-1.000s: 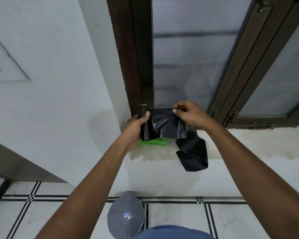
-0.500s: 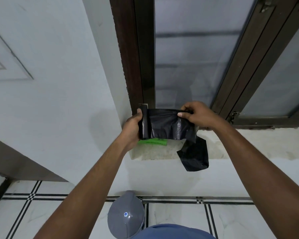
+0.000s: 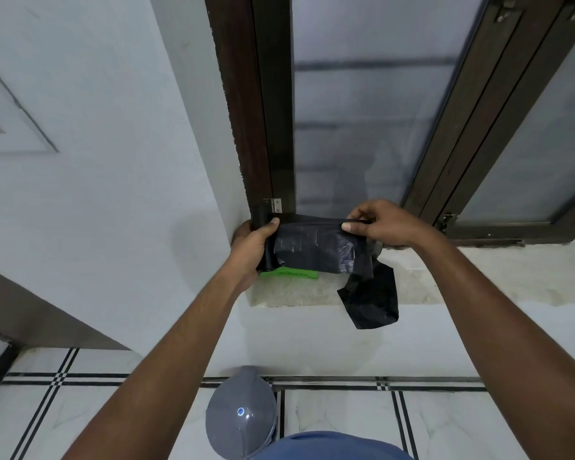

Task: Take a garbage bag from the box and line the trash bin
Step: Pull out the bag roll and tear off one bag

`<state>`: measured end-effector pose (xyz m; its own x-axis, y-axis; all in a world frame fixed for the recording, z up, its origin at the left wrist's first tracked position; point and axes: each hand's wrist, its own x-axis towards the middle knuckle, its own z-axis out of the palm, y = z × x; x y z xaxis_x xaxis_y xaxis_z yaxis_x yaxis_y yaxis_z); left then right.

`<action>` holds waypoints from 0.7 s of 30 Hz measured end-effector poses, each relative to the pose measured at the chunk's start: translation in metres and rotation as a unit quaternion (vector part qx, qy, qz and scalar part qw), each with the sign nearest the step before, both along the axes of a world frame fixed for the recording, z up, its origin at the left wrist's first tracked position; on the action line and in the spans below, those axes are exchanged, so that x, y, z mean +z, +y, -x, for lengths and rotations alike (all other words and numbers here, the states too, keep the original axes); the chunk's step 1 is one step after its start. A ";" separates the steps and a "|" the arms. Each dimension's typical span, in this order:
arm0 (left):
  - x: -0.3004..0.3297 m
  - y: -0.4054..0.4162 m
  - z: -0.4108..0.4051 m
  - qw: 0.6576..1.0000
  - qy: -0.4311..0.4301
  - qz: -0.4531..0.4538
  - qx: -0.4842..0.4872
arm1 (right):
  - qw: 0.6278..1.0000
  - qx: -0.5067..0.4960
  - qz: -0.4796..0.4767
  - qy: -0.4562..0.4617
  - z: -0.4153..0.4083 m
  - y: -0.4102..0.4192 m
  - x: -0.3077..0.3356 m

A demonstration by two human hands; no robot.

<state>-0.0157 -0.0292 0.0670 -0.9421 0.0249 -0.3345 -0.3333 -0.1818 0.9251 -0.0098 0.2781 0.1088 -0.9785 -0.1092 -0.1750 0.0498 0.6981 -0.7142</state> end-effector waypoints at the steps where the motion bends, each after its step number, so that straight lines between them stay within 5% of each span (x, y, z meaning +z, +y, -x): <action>1: 0.002 0.001 -0.002 1.000 -0.003 0.005 0.005 | 1.000 0.008 0.003 -0.019 -0.001 0.002 0.002; 7: 0.010 0.004 -0.006 0.998 -0.061 -0.019 0.017 | 0.998 0.002 -0.040 -0.055 -0.001 0.008 -0.002; 21: -0.008 0.005 -0.006 0.983 0.042 0.168 -0.058 | 1.000 -0.007 0.005 -0.003 -0.001 -0.002 0.000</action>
